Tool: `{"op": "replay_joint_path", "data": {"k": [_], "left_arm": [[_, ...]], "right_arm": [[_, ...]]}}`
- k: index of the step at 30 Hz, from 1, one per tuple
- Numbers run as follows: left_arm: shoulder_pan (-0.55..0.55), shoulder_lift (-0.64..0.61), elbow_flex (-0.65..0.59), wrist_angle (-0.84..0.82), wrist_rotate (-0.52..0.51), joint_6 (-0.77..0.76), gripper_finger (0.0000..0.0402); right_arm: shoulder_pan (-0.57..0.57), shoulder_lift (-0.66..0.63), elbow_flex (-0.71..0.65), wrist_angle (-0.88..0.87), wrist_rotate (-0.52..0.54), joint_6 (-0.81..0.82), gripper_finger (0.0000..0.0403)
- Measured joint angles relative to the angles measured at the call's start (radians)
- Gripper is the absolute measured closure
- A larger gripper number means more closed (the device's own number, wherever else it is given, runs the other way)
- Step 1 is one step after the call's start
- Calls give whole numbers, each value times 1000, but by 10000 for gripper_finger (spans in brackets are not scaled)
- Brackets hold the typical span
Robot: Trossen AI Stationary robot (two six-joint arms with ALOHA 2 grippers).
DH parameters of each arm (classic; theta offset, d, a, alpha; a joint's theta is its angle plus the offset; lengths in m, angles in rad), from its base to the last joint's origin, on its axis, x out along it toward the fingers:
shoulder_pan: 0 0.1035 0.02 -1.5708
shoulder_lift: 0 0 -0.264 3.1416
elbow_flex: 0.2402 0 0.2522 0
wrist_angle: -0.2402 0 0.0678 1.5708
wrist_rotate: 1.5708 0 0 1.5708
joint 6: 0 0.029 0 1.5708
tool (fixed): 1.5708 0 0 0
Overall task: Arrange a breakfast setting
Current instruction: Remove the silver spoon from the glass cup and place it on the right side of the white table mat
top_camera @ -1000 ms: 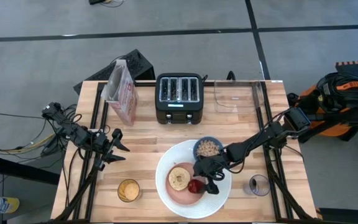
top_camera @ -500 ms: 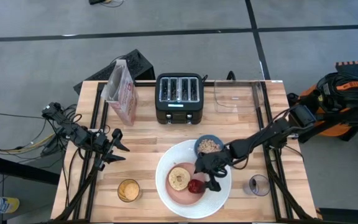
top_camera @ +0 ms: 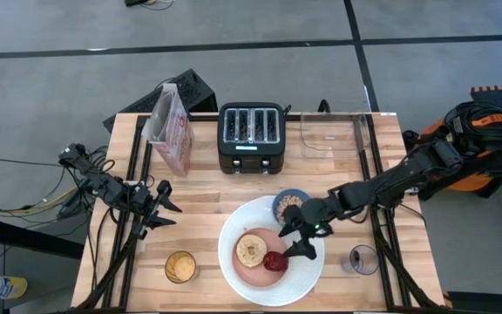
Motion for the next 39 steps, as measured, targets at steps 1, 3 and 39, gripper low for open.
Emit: {"op": "replay_joint_path", "data": {"k": [1, 3, 39], "left_arm": [[0, 0, 0, 0, 0, 0, 233], [0, 0, 0, 0, 0, 0, 233], [0, 0, 0, 0, 0, 0, 233]], "right_arm": [[0, -19, 0, -16, 0, 44, 3], [0, -56, 0, -63, 0, 141, 3], [390, -612, 20, -767, 33, 1175, 3]]}}
